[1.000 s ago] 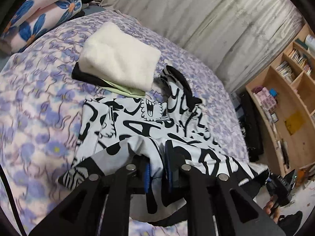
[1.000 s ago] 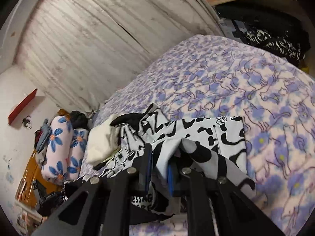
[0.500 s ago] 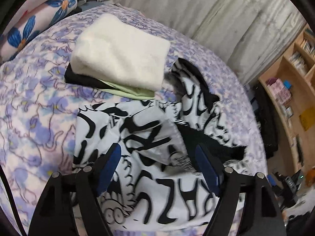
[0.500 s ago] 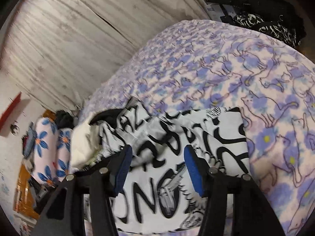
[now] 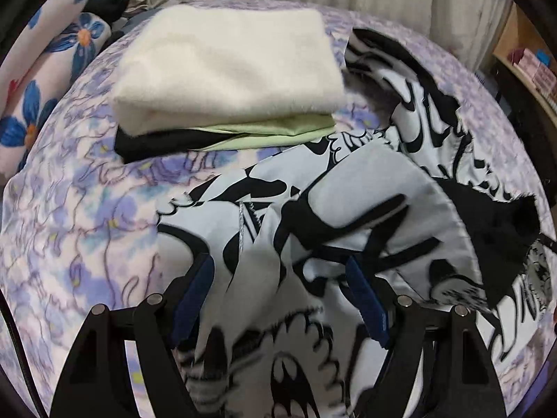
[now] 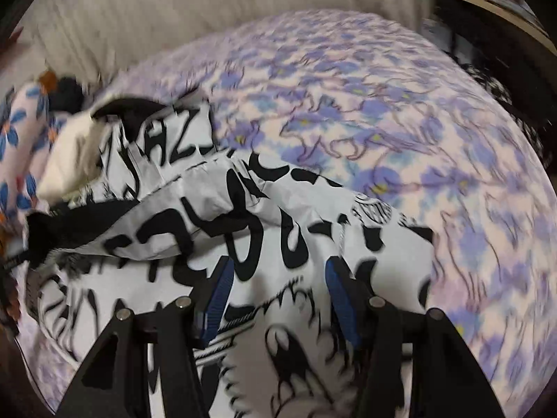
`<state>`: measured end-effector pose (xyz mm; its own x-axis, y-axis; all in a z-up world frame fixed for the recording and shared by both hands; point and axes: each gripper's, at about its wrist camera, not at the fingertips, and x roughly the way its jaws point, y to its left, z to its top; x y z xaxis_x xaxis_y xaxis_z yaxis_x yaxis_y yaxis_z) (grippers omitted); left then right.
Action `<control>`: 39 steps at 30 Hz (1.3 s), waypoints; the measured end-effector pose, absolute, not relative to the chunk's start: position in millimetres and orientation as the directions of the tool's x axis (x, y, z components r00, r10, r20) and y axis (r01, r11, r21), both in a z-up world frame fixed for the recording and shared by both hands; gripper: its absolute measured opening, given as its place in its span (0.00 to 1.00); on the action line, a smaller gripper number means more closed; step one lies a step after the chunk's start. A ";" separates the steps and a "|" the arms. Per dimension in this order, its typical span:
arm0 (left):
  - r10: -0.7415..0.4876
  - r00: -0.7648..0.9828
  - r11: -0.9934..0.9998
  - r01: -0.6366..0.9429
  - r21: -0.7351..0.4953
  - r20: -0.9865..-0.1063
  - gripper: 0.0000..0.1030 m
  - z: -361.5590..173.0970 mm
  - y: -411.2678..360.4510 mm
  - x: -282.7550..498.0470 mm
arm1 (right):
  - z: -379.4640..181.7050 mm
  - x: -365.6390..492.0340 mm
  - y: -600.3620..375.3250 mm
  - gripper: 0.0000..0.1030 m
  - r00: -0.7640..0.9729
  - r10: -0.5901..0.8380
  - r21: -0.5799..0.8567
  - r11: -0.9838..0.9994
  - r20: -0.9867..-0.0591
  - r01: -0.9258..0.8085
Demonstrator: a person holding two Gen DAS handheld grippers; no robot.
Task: Fold large clothes
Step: 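Fold the held hem over the jacket toward the collar with both tools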
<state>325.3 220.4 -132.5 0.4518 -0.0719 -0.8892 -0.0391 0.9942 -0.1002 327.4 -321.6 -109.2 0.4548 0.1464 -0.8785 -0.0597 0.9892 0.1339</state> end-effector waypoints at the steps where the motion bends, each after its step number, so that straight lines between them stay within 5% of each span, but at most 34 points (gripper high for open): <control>1: -0.073 0.443 0.995 -0.034 -0.098 -0.893 0.74 -136.6 219.8 331.6 | -111.9 333.6 -320.7 0.53 0.445 0.155 0.141 0.988 -0.882 -0.065; 12: -0.180 0.393 0.970 -0.081 -0.229 -0.902 0.77 -171.4 236.7 376.3 | -150.5 394.4 -319.2 0.53 0.351 0.296 0.278 0.955 -0.888 -0.100; 26: -0.168 0.438 0.978 -0.038 -0.205 -0.883 0.81 -173.2 233.8 375.0 | -157.8 401.7 -331.7 0.61 0.349 0.265 0.244 0.964 -0.899 -0.104; 28: -0.159 0.448 0.981 -0.030 -0.193 -0.880 0.68 -171.2 229.9 371.7 | -156.7 398.3 -324.5 0.53 0.362 0.241 0.212 0.970 -0.900 -0.117; 30: -0.214 0.447 0.972 0.006 -0.237 -0.869 0.35 -167.3 222.2 365.6 | -151.9 393.1 -314.3 0.36 0.384 0.203 0.162 0.977 -0.901 -0.138; 32: -0.143 0.465 0.986 -0.013 -0.168 -0.874 0.21 -162.1 212.7 358.6 | -146.2 384.3 -304.1 0.08 0.405 0.181 0.123 0.979 -0.896 -0.165; 33: -0.101 0.480 0.993 -0.011 -0.120 -0.872 0.13 -158.1 206.9 354.1 | -143.5 379.6 -301.2 0.07 0.416 0.169 0.109 0.980 -0.893 -0.164; 39: -0.042 0.564 0.994 -0.063 -0.094 -0.825 0.06 -129.0 203.3 338.7 | -109.3 351.3 -315.2 0.04 0.576 0.131 0.129 0.991 -0.807 -0.045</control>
<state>338.7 203.3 -129.0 0.5637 -0.0423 -0.8249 -0.0625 0.9936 -0.0937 351.3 -315.2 -109.3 0.5760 0.1314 -0.8068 -0.0449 0.9906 0.1292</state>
